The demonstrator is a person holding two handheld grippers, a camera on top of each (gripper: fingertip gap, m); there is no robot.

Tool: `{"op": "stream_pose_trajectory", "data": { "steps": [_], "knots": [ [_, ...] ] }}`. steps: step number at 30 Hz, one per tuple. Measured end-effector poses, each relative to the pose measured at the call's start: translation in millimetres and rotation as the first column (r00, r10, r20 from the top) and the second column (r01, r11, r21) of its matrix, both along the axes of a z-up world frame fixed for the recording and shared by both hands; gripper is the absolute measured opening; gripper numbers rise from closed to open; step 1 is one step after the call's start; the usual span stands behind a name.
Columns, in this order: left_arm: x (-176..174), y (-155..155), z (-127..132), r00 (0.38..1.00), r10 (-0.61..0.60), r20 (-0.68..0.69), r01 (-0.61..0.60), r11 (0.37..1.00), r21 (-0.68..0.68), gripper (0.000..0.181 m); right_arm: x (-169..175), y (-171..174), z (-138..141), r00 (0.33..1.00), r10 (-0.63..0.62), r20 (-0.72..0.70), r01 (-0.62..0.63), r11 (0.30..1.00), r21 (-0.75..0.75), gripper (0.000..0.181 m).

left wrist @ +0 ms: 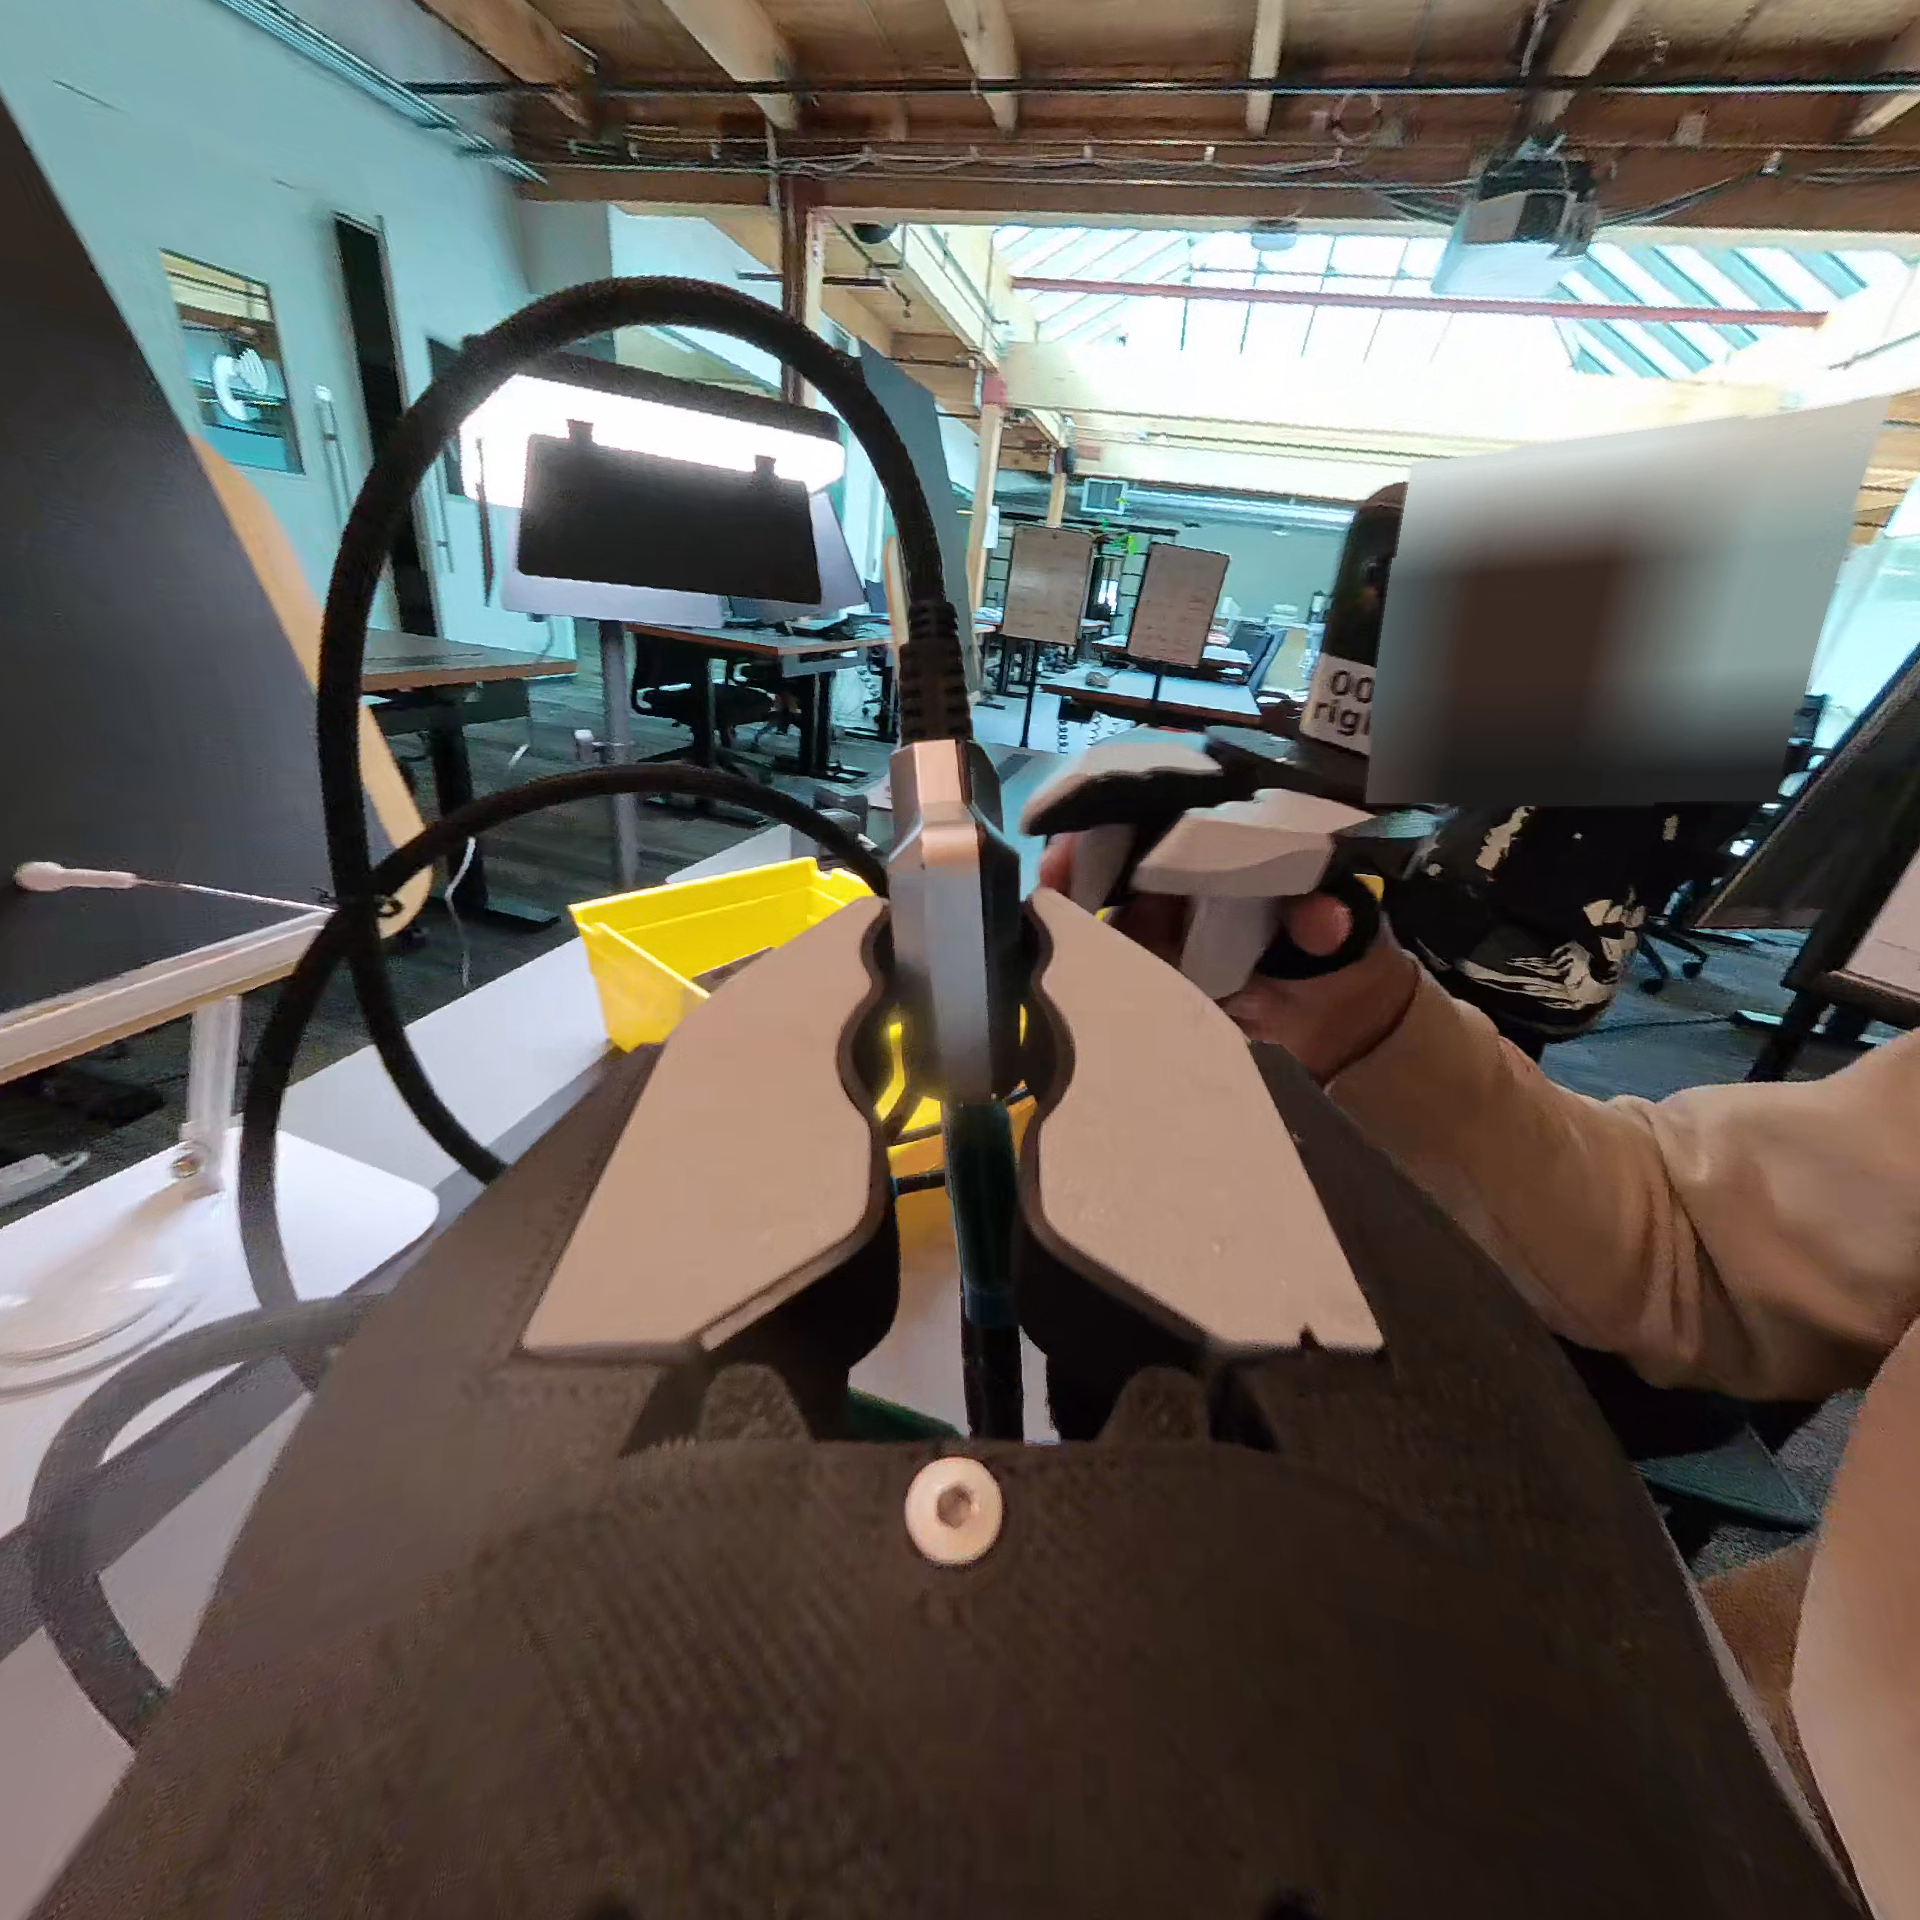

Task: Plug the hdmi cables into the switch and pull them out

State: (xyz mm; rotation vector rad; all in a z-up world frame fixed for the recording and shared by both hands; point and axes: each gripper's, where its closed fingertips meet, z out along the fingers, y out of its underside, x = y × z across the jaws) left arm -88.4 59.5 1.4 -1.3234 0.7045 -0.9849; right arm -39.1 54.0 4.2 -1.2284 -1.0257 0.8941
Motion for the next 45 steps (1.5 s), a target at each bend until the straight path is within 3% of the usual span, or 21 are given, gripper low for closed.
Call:
{"op": "stream_pose_trajectory", "data": {
  "steps": [6,10,13,16,19,22,25,28,33,35,38,41,45],
  "knots": [
    [12,-8,1,0.996,-0.065,0.058,0.066,0.998,-0.016,0.021,-10,14,-36,0.996,0.077,0.048,-0.069,0.986,-0.152,0.039],
    [21,-21,7,0.980,-0.155,0.125,0.156,0.988,0.007,0.021,-17,-6,-29,0.968,0.238,-0.078,-0.249,0.951,-0.185,0.034],
    [20,-22,0,0.974,-0.204,0.099,0.211,0.975,-0.074,0.023,-11,-13,-27,0.962,0.272,-0.019,-0.271,0.950,-0.153,0.027],
    [17,-20,-21,0.978,-0.187,-0.089,0.174,0.975,-0.139,0.031,-1,-20,-35,0.951,0.274,0.139,-0.265,0.961,-0.083,0.022],
    [17,-30,-38,0.935,-0.153,-0.321,0.134,0.988,-0.080,0.030,12,-32,-44,0.913,0.299,0.277,-0.306,0.952,-0.020,0.021],
    [29,-46,-56,0.856,-0.184,-0.482,0.176,0.982,-0.062,0.032,20,-41,-64,0.850,0.309,0.427,-0.335,0.942,-0.013,0.021],
    [49,-55,-90,0.744,-0.247,-0.621,0.231,0.967,-0.107,0.038,11,-58,-81,0.785,0.381,0.489,-0.413,0.909,-0.045,0.021],
    [63,-63,-113,0.657,-0.295,-0.693,0.286,0.949,-0.132,0.025,2,-61,-96,0.746,0.390,0.540,-0.422,0.904,-0.070,0.020],
    [59,-42,-102,0.726,-0.195,-0.659,0.191,0.978,-0.079,0.024,3,-38,-81,0.833,0.272,0.482,-0.322,0.947,0.022,0.022],
    [52,-34,-97,0.764,-0.179,-0.620,0.165,0.983,-0.081,0.024,10,-26,-56,0.902,0.189,0.389,-0.246,0.964,0.100,0.025],
    [40,-22,-84,0.843,-0.160,-0.514,0.131,0.987,-0.093,0.024,44,3,3,0.995,0.015,0.097,-0.032,0.983,0.180,0.021],
    [30,-18,-65,0.908,-0.159,-0.387,0.135,0.987,-0.088,0.024,94,26,42,0.983,-0.086,-0.164,0.103,0.990,0.098,0.020],
    [17,-20,-35,0.961,-0.162,-0.224,0.153,0.986,-0.058,0.023,136,50,48,0.953,-0.194,-0.232,0.207,0.978,0.034,0.020]
  ]
}}
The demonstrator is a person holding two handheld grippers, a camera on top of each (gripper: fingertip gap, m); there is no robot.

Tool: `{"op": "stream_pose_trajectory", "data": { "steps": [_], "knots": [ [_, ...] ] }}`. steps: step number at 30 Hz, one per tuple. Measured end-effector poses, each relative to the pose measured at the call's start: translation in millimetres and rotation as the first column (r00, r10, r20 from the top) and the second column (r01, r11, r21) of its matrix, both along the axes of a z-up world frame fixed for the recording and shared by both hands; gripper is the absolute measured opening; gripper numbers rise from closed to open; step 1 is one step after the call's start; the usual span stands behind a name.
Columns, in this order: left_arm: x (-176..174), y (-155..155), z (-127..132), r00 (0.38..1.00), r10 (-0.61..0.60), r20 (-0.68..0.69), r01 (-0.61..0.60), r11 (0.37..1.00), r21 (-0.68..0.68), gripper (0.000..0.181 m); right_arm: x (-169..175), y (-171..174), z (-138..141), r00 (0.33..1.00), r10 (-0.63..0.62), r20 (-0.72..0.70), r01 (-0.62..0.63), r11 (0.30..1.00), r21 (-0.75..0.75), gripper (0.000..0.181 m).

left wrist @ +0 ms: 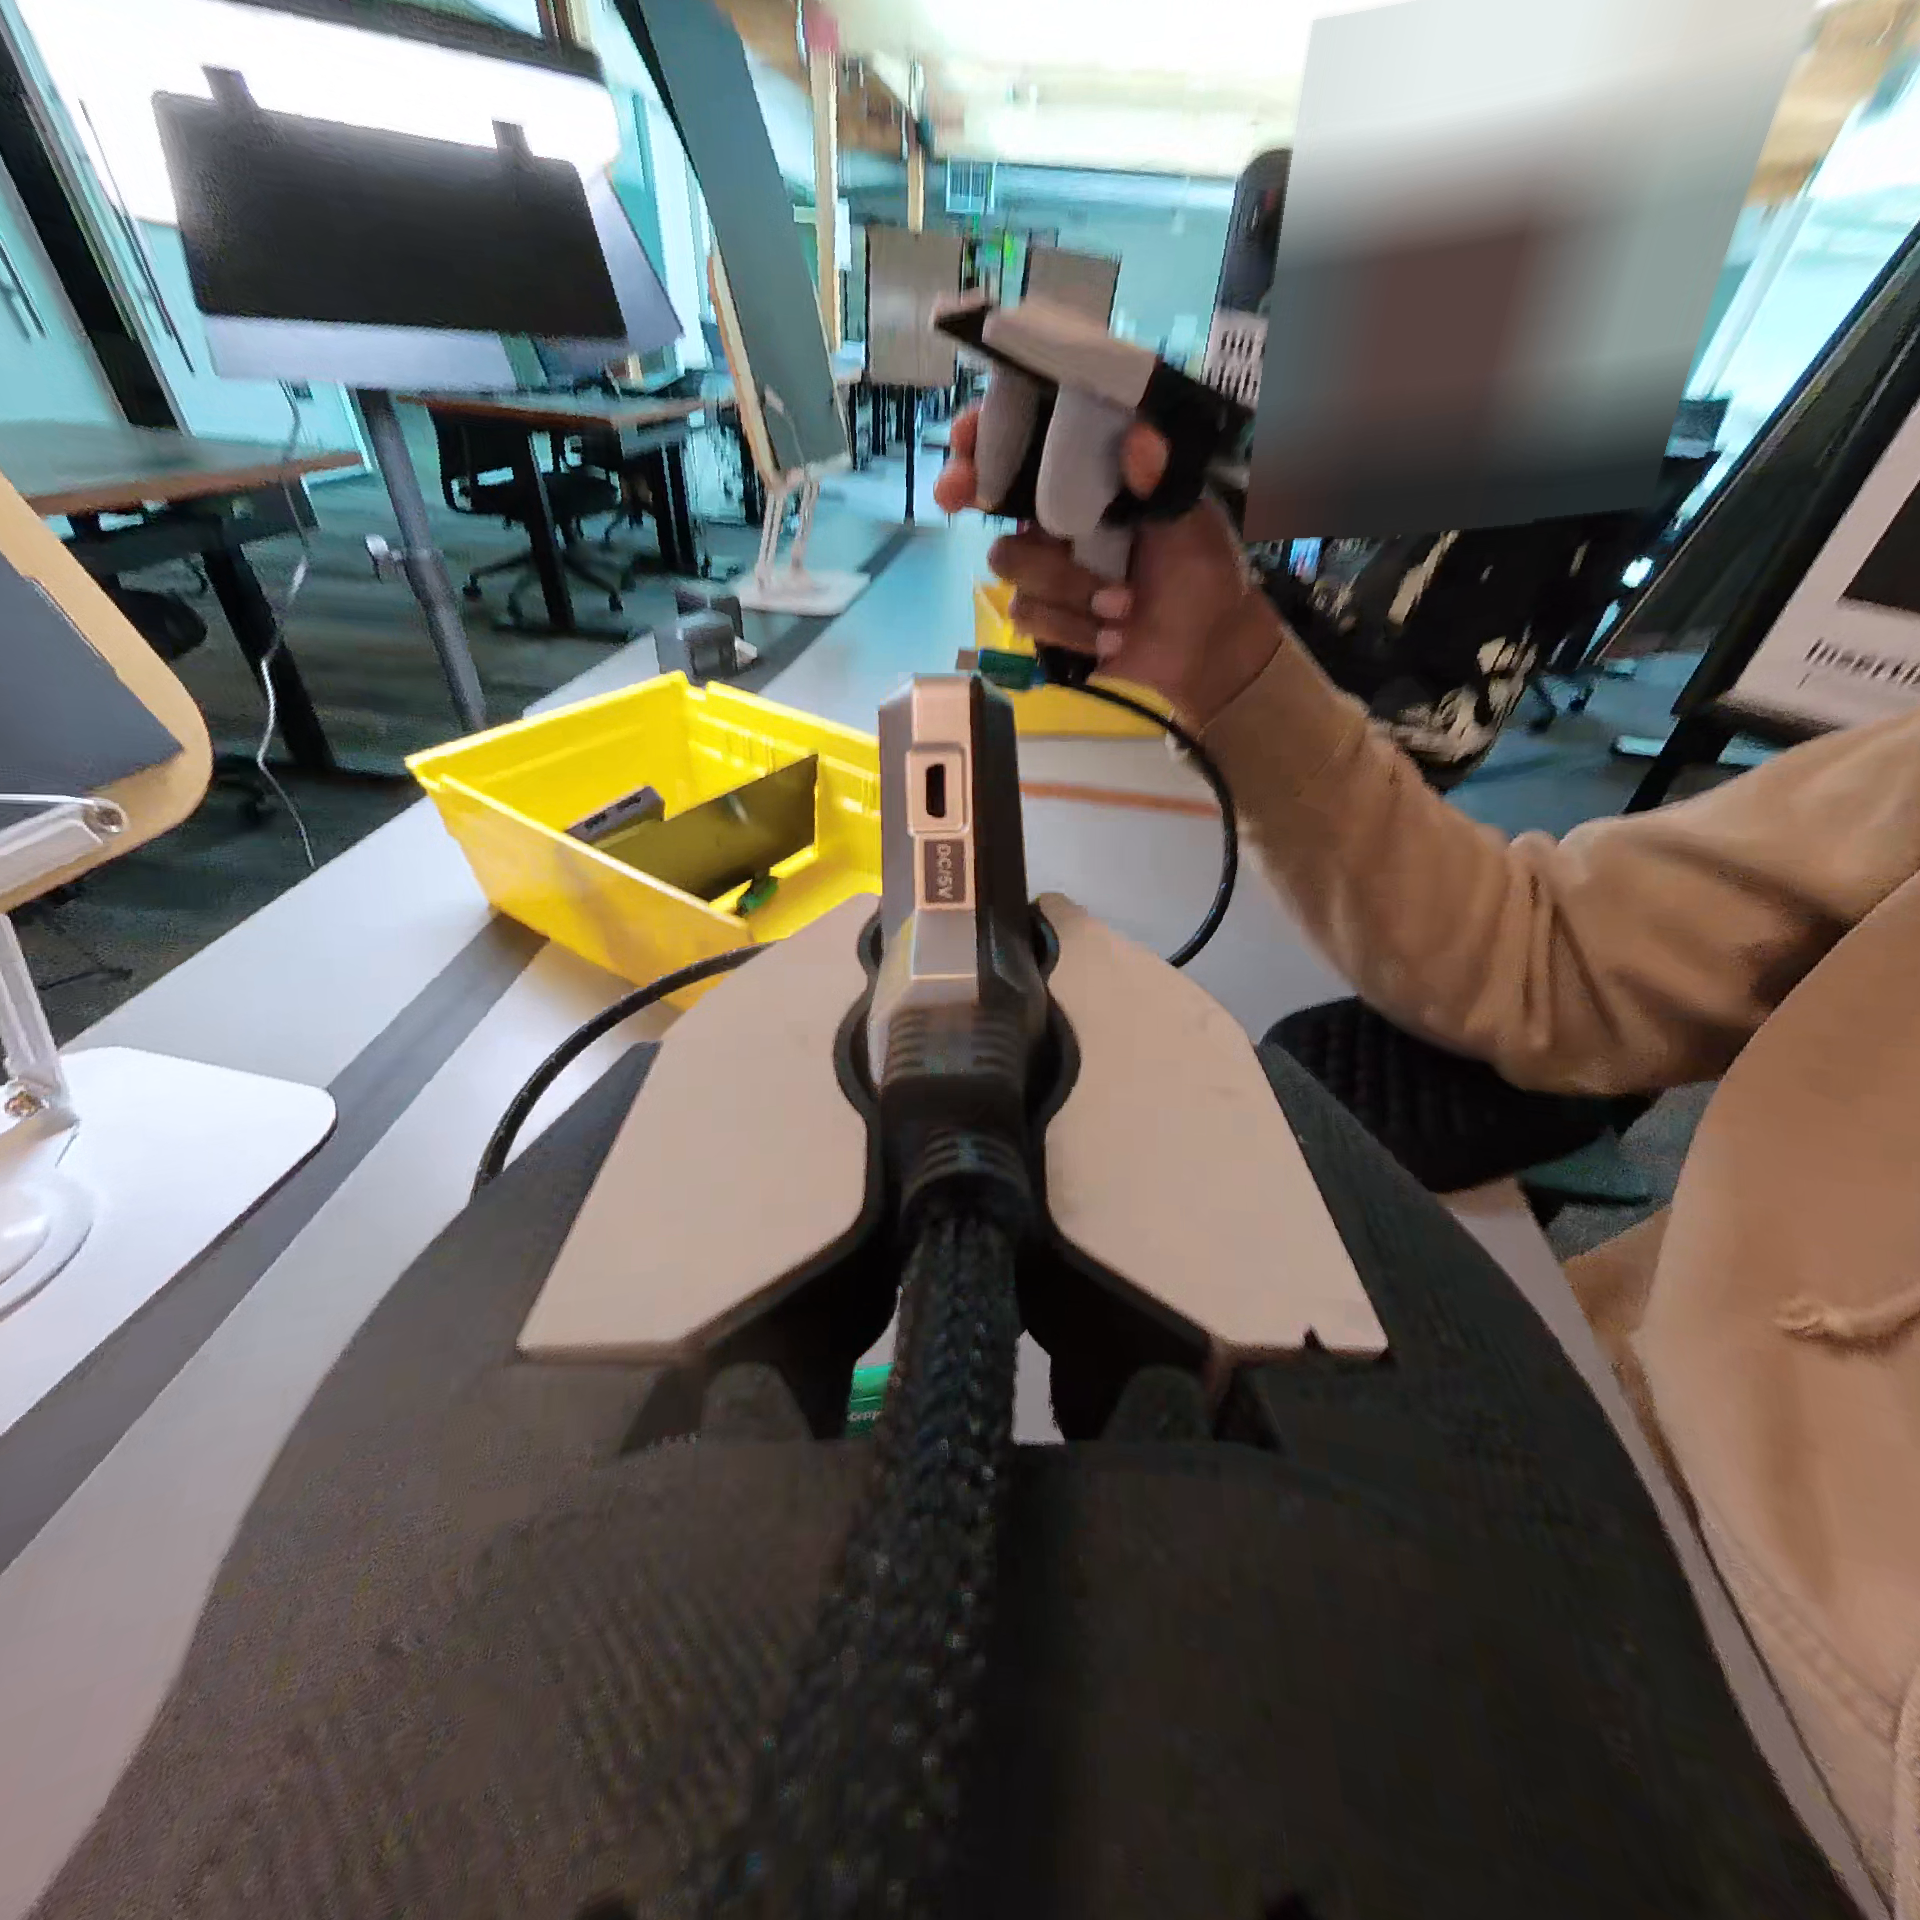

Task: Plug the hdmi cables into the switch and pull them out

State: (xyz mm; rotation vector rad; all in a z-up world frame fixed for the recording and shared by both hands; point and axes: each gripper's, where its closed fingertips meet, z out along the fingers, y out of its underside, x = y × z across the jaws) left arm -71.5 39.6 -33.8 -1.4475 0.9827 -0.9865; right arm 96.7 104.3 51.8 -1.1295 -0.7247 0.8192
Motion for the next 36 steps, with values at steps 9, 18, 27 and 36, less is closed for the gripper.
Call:
{"op": "stream_pose_trajectory", "data": {
  "steps": [9,18,27,36],
  "knots": [
    [-43,1,46,0.962,0.052,0.268,-0.056,0.998,0.004,0.023,61,16,24,0.951,-0.100,-0.293,0.099,0.995,-0.019,0.018],
    [-95,11,73,0.846,0.161,0.508,-0.161,0.986,-0.045,0.023,115,-12,56,0.832,-0.020,-0.554,0.082,0.993,0.087,0.006],
    [-94,12,85,0.721,0.162,0.673,-0.158,0.985,-0.068,0.026,-87,-28,-37,0.931,0.364,-0.017,-0.362,0.918,-0.160,0.017],
    [-28,3,66,0.775,0.048,0.630,-0.028,0.999,-0.042,0.023,-171,-65,-76,0.840,0.531,-0.111,-0.537,0.789,-0.299,0.031]
  ]
}}
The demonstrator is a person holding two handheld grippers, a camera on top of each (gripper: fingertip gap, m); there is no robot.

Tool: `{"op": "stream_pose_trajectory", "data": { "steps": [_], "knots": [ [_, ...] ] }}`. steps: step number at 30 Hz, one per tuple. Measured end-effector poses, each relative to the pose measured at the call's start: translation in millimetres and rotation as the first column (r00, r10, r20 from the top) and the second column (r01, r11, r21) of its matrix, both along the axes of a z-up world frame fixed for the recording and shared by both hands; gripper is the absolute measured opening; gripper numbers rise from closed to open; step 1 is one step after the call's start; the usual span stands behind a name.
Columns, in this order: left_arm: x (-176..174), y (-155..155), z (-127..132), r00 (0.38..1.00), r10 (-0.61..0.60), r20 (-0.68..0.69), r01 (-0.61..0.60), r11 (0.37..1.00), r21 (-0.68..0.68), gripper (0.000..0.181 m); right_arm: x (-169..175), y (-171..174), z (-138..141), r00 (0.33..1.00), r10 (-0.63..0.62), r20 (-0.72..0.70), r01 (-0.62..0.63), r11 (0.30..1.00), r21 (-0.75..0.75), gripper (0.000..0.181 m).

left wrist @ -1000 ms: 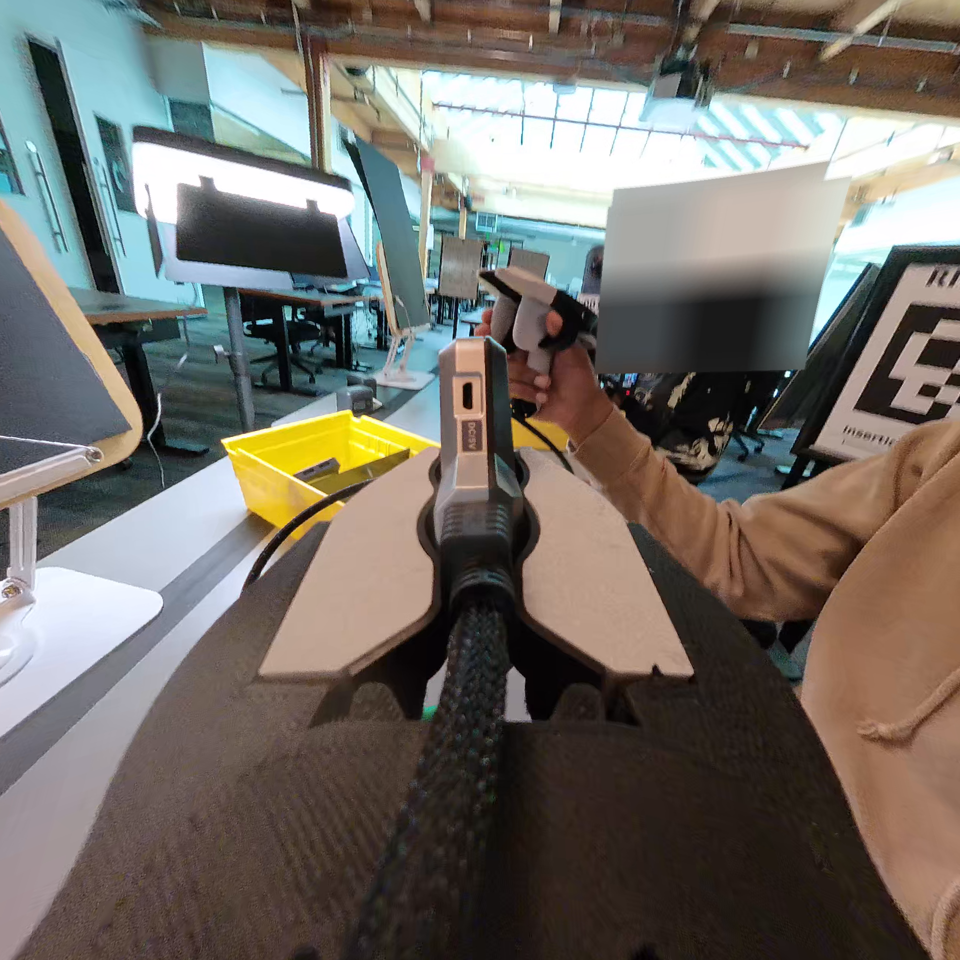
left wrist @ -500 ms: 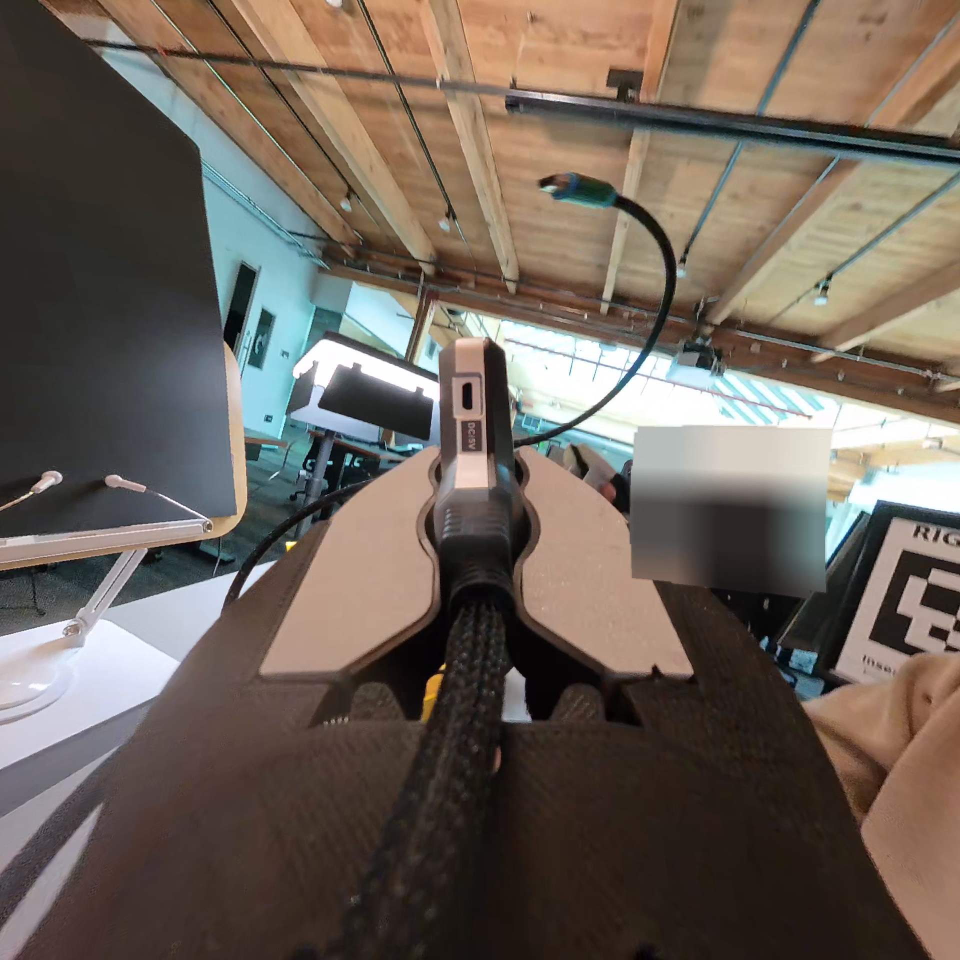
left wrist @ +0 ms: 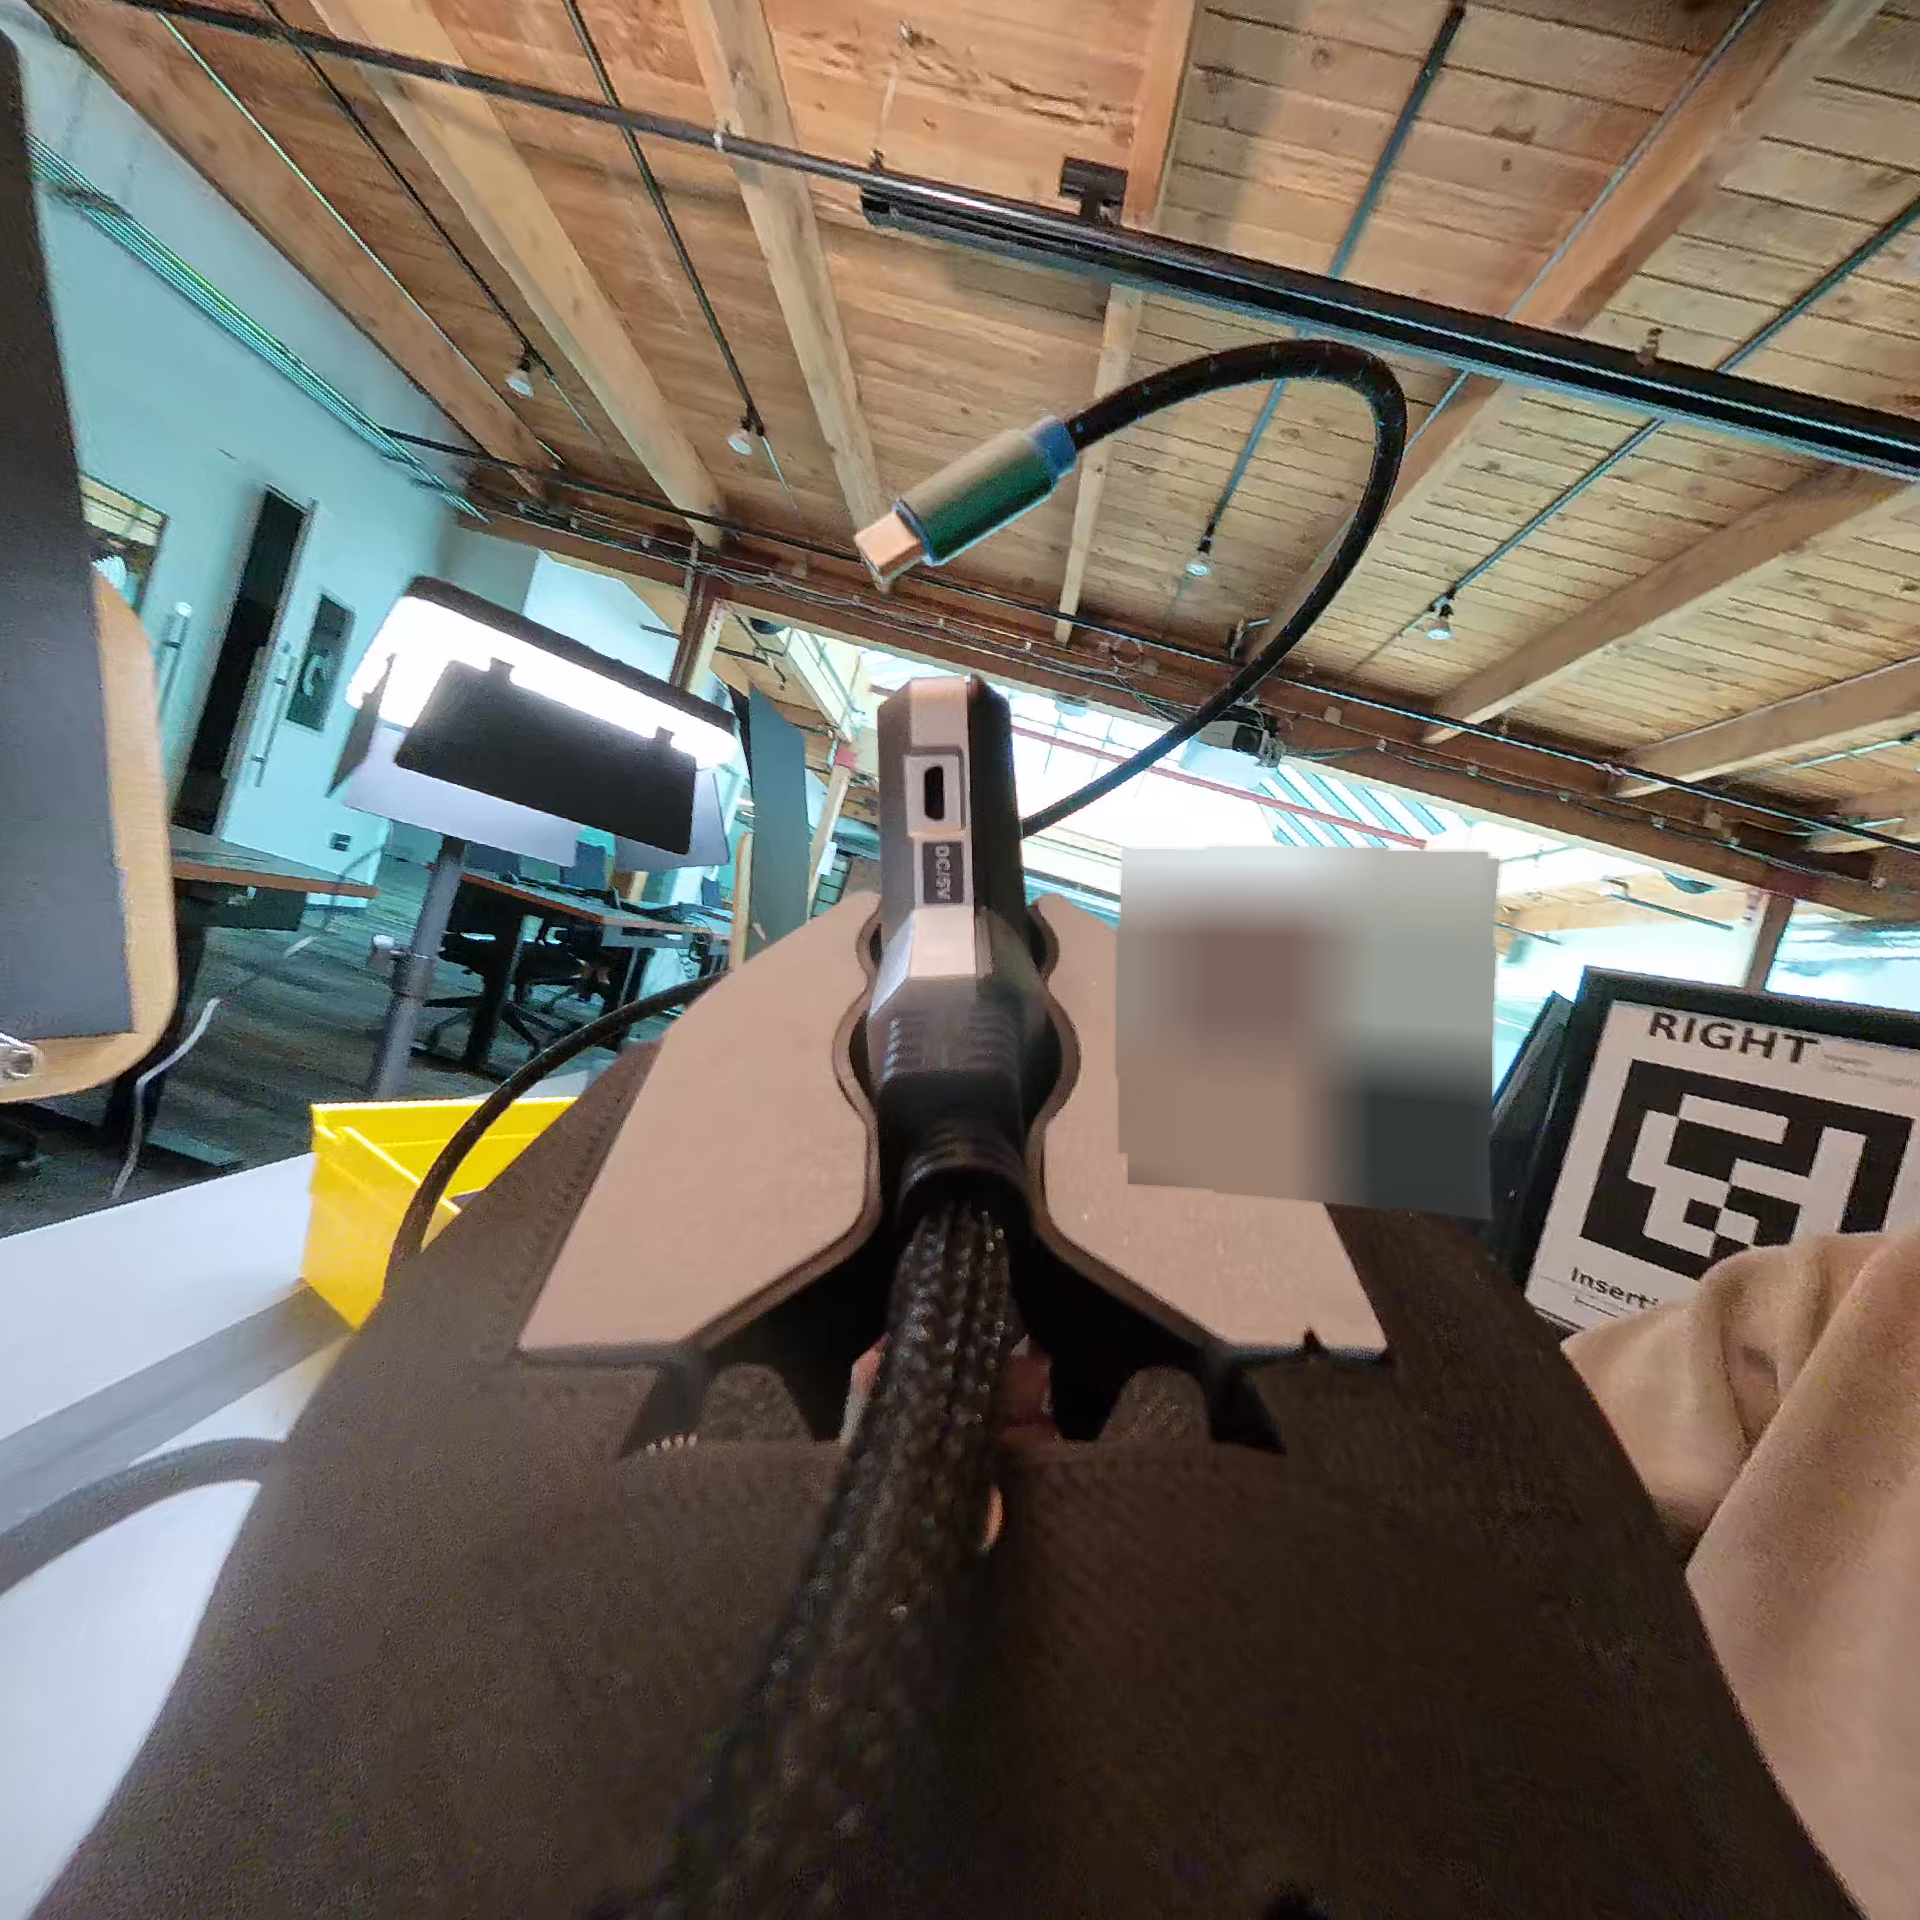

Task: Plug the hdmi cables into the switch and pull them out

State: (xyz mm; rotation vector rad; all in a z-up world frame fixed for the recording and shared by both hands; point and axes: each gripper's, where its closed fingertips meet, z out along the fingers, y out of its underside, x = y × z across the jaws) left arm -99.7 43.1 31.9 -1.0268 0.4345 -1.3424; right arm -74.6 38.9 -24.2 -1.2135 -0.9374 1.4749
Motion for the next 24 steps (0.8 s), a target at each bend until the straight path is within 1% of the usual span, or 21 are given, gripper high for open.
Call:
{"op": "stream_pose_trajectory", "data": {
  "steps": [2,7,8,10,13,16,18,22,23,24],
  "knots": [
    [12,-1,-5,1.000,-0.023,-0.009,0.023,1.000,-0.007,0.023,-1,-4,2,0.999,0.037,-0.038,-0.039,0.999,-0.035,0.030],
    [27,-1,-15,0.998,-0.052,-0.039,0.052,0.998,-0.025,0.024,4,-7,9,0.996,0.036,-0.082,-0.035,0.999,0.006,0.018],
    [28,-2,-15,0.997,-0.062,-0.040,0.061,0.998,-0.024,0.024,5,-7,8,0.997,0.040,-0.072,-0.040,0.999,0.005,0.013],
    [30,-5,-14,0.996,-0.075,-0.049,0.074,0.997,-0.019,0.024,7,-10,7,0.996,0.075,-0.049,-0.074,0.997,0.021,0.012],
    [34,-9,-14,0.990,-0.110,-0.089,0.109,0.994,-0.019,0.023,9,-14,7,0.996,0.091,-0.014,-0.090,0.994,0.065,0.011],
    [39,-16,-22,0.961,-0.176,-0.213,0.171,0.984,-0.043,0.025,11,-17,9,0.995,0.097,-0.002,-0.097,0.991,0.089,0.011],
    [43,-21,-28,0.935,-0.184,-0.303,0.181,0.983,-0.038,0.030,13,-18,11,0.994,0.105,0.003,-0.105,0.989,0.100,0.011],
    [51,-31,-45,0.859,-0.222,-0.461,0.223,0.973,-0.053,0.032,21,-20,15,0.993,0.113,0.013,-0.114,0.985,0.127,0.011],
    [52,-31,-49,0.845,-0.214,-0.491,0.218,0.975,-0.049,0.031,22,-20,16,0.993,0.117,0.019,-0.119,0.984,0.131,0.011],
    [53,-29,-50,0.843,-0.182,-0.506,0.193,0.981,-0.031,0.023,23,-22,15,0.992,0.125,0.031,-0.129,0.983,0.133,0.011]
  ]
}}
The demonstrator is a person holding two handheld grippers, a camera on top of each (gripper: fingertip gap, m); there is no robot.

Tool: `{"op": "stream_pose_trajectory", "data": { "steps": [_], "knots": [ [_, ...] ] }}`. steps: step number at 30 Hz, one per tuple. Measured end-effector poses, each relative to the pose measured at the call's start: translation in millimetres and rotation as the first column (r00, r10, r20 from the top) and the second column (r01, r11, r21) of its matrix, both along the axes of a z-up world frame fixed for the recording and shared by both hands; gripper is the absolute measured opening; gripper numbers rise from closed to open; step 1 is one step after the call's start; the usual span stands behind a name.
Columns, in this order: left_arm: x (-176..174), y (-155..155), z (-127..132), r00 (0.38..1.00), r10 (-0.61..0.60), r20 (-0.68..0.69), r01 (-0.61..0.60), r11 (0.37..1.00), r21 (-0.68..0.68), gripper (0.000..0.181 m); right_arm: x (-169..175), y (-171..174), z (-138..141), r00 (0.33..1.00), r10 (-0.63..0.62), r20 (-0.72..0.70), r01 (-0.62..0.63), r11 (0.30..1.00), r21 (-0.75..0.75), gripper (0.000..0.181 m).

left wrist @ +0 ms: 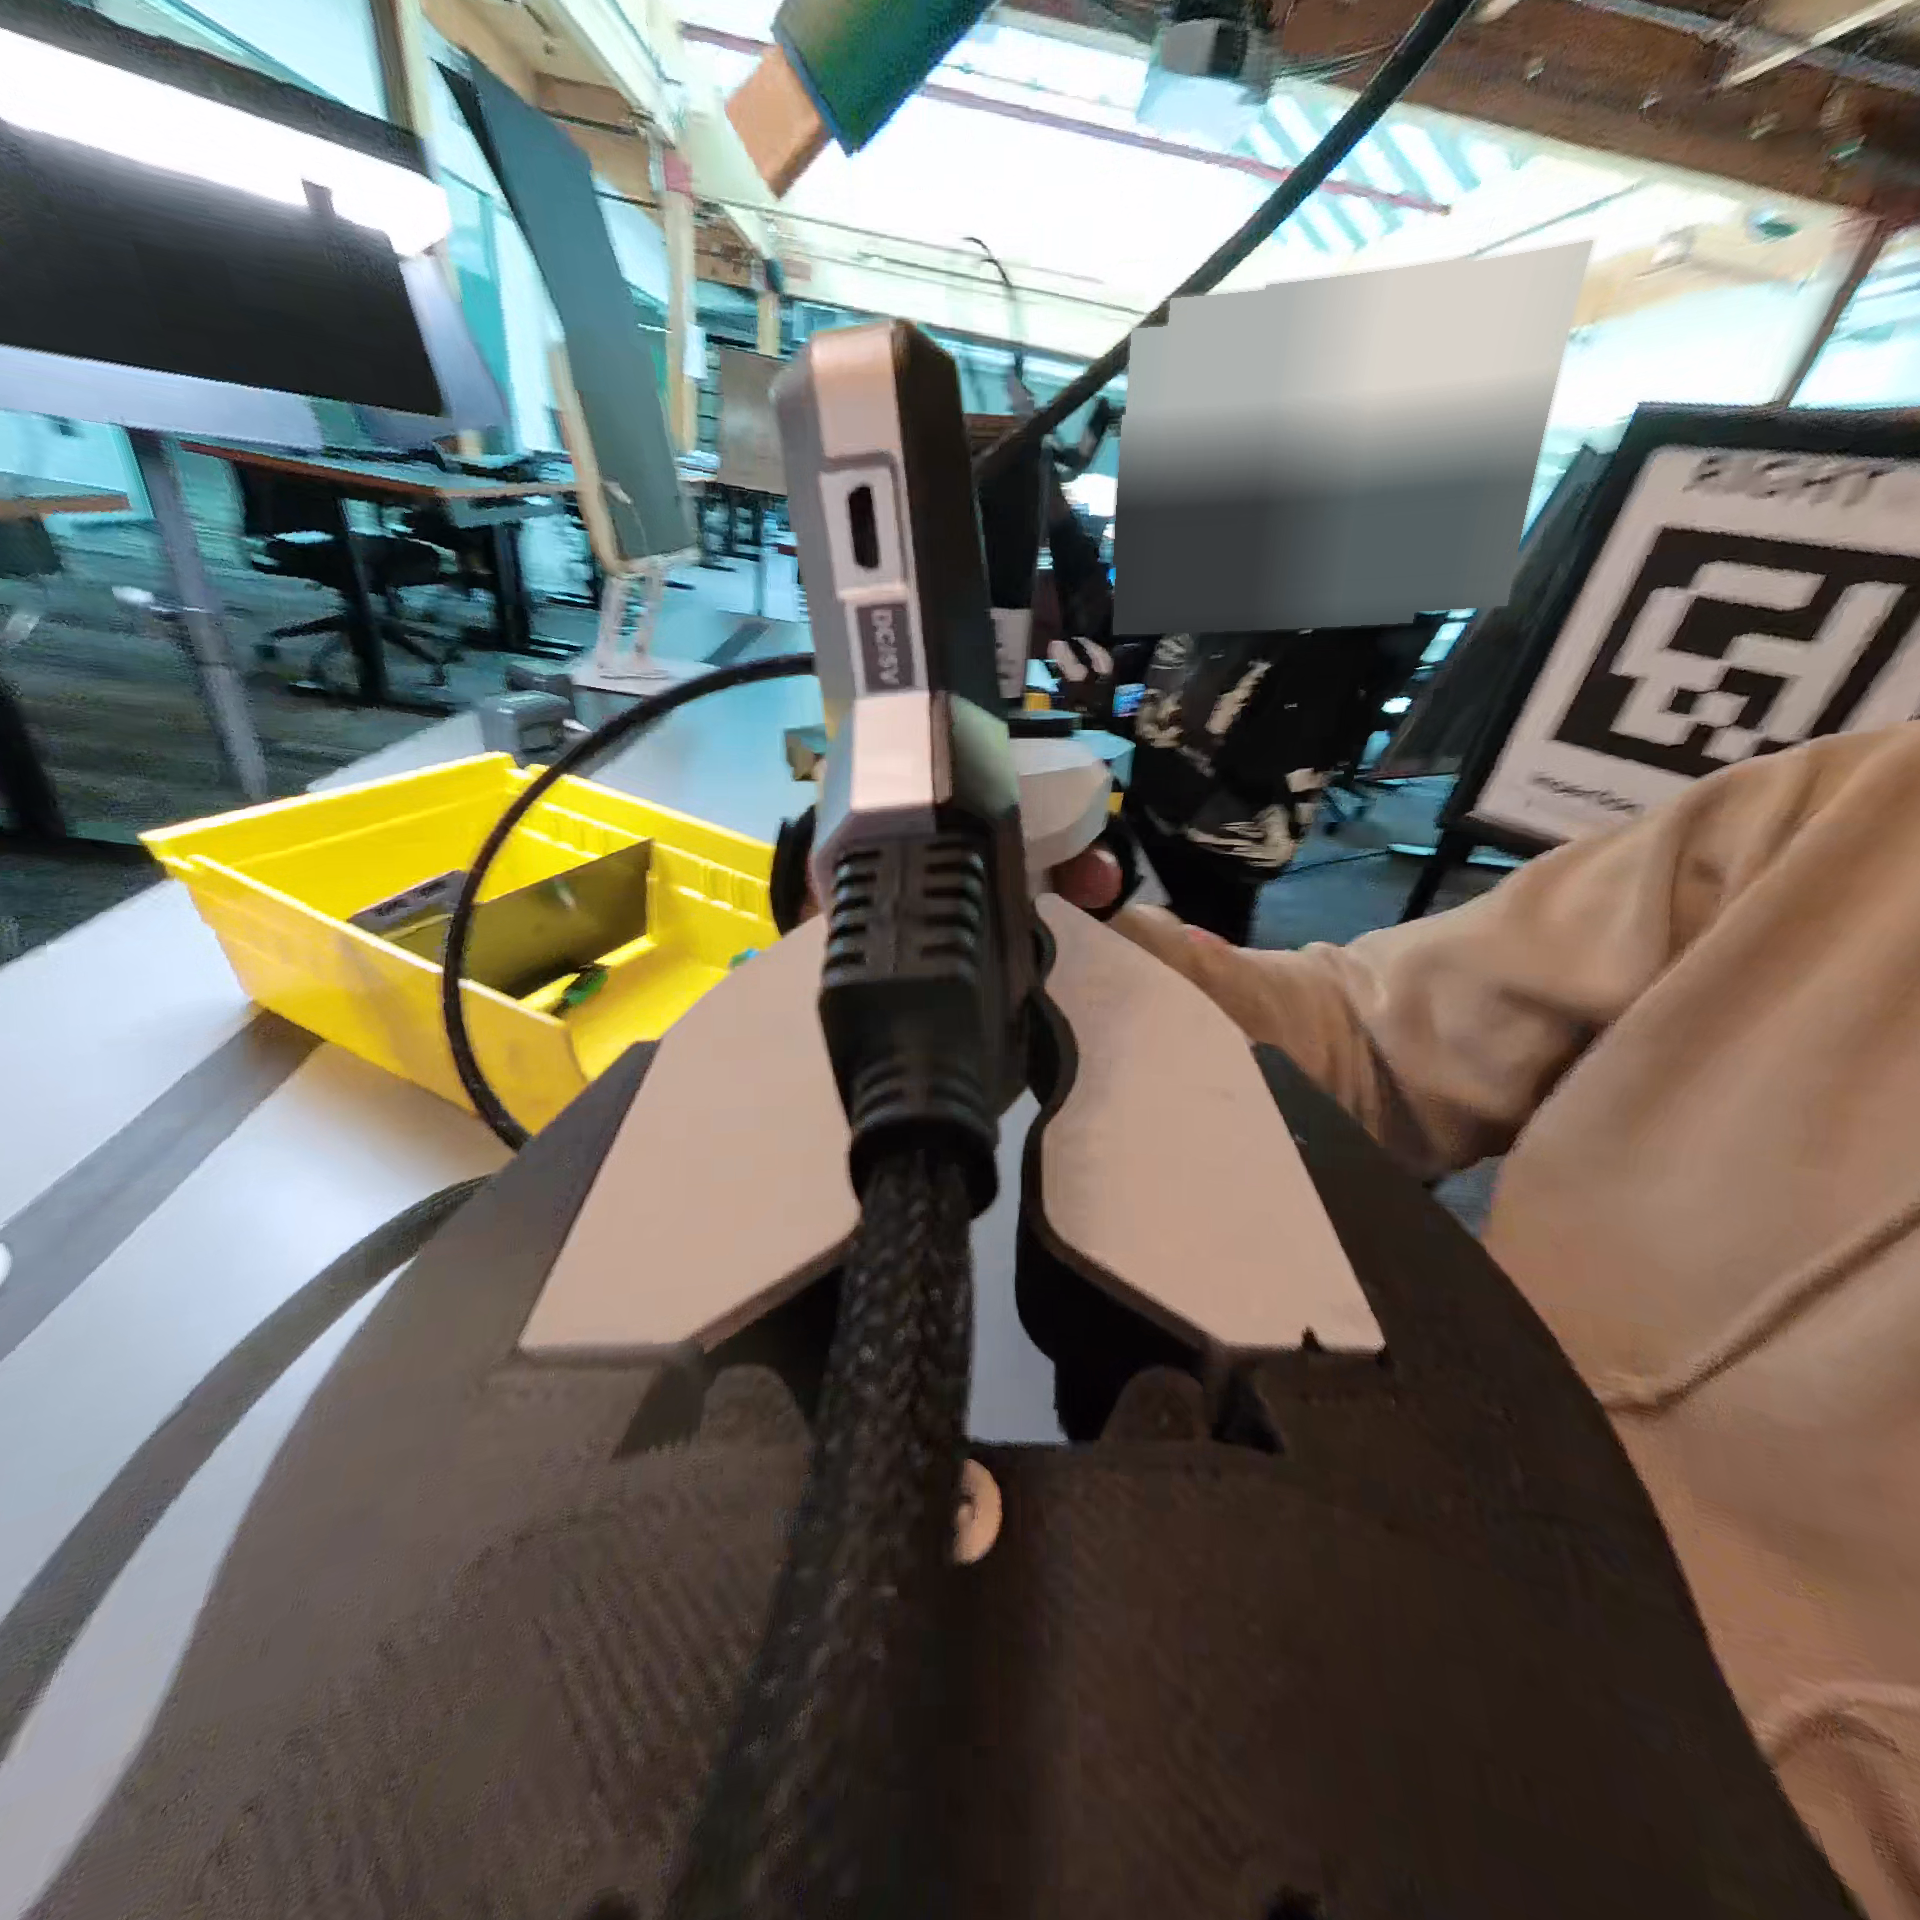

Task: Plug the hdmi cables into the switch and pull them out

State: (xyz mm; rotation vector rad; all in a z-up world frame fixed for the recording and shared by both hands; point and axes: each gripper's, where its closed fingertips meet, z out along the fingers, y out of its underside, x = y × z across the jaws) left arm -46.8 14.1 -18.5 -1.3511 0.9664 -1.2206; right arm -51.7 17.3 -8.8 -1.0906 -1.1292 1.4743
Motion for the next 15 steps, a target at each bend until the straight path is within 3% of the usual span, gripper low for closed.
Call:
{"op": "stream_pose_trajectory", "data": {
  "steps": [15],
  "knots": [
    [1.0,0.4,0.8,1.000,0.003,0.002,-0.003,1.000,0.026,0.022,4.2,-2.5,-4.6,0.997,-0.027,0.066,0.021,0.996,0.085,0.012]
  ]
}}
